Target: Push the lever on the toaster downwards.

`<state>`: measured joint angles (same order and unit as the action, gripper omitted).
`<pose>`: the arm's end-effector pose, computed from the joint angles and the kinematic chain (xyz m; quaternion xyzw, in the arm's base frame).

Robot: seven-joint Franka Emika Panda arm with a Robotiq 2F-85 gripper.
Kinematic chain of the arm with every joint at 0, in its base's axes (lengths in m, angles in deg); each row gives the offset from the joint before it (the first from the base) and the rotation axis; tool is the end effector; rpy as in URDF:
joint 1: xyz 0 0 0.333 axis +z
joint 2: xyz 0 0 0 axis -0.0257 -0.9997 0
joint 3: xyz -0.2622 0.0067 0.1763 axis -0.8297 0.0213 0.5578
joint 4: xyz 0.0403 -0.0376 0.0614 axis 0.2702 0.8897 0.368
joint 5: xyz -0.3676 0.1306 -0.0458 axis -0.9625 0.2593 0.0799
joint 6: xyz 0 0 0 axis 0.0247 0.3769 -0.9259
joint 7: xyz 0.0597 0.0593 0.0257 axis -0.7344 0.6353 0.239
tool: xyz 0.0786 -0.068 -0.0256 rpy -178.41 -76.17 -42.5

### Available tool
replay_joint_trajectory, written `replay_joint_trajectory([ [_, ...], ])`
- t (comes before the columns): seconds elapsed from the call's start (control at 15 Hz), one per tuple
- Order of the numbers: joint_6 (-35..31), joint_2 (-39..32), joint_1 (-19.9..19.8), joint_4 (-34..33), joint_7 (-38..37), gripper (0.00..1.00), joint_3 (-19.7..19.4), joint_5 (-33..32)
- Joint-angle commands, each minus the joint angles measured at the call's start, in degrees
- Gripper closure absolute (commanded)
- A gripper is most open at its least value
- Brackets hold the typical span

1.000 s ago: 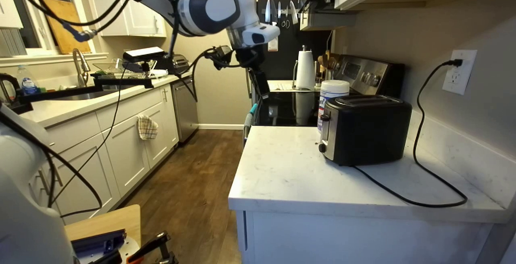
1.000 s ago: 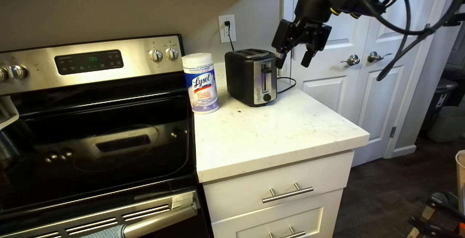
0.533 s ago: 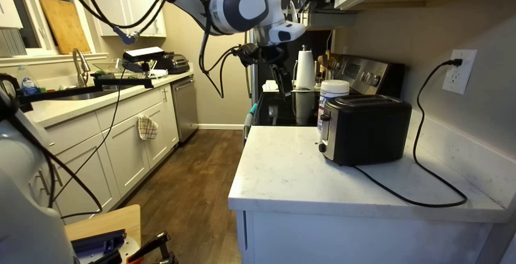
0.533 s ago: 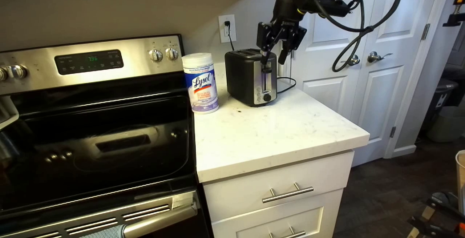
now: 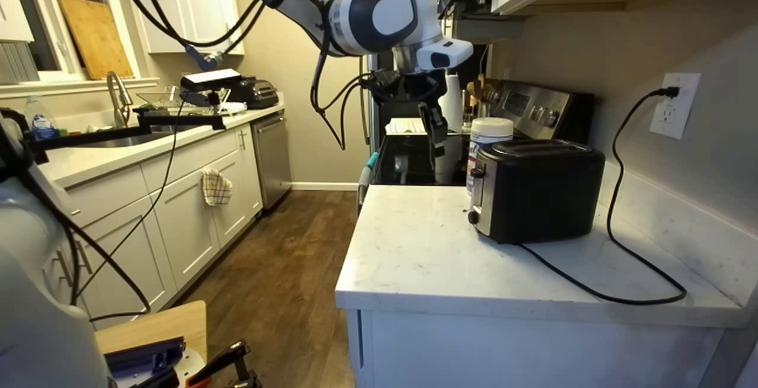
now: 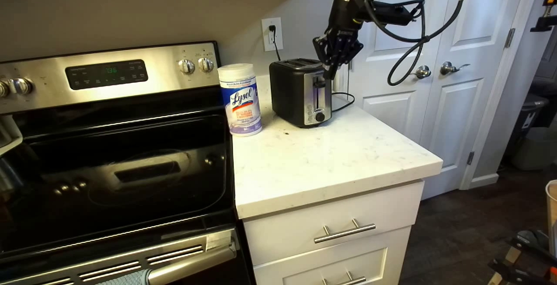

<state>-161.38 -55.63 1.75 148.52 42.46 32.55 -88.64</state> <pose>0.5743 0.0661 0.4805 -0.9646 0.2106 -0.1473 0.0584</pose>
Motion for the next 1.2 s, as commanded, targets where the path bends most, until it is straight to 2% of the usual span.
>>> replay_joint_trajectory([
  [0.0, 0.27, -2.09, 0.62, -1.8, 0.07, 1.0, -1.77, -0.49],
  [0.67, 0.97, -8.54, 0.31, -7.23, 0.78, 1.0, -6.03, 0.3],
  [1.13, -0.36, -9.56, 0.63, -8.03, 1.69, 1.0, -6.44, 1.03],
])
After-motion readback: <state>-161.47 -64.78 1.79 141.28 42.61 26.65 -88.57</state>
